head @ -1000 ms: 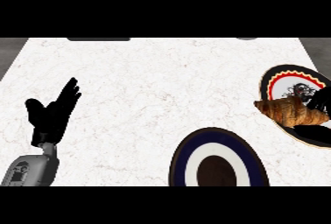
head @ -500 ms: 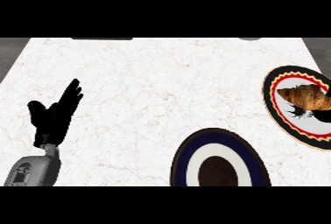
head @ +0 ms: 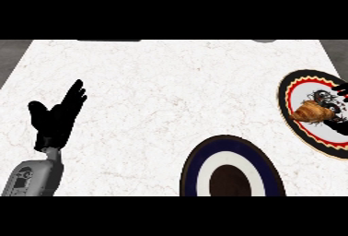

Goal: Pick the croissant from the plate and place it in the plate

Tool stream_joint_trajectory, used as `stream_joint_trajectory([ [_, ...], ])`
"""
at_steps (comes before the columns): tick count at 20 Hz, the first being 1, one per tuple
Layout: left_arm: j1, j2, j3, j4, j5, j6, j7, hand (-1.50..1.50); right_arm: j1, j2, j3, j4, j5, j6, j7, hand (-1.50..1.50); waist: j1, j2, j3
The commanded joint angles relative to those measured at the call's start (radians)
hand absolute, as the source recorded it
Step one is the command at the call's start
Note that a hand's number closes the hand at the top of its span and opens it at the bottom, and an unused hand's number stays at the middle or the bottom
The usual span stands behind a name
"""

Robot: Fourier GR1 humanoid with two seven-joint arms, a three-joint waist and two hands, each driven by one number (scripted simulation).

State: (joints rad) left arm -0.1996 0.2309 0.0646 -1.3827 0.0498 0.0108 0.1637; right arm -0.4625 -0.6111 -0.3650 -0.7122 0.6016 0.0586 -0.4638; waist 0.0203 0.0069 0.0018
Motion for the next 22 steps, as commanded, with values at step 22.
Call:
stream_joint_trajectory([
  [22, 0.065, -0.054, -0.006, -0.008, -0.033, 0.016, -0.054, 0.0, -0.063, -0.147, -0.247, 0.144, -0.508, 0.626, -0.048, -1.5, -0.016, -0.005, -0.001],
])
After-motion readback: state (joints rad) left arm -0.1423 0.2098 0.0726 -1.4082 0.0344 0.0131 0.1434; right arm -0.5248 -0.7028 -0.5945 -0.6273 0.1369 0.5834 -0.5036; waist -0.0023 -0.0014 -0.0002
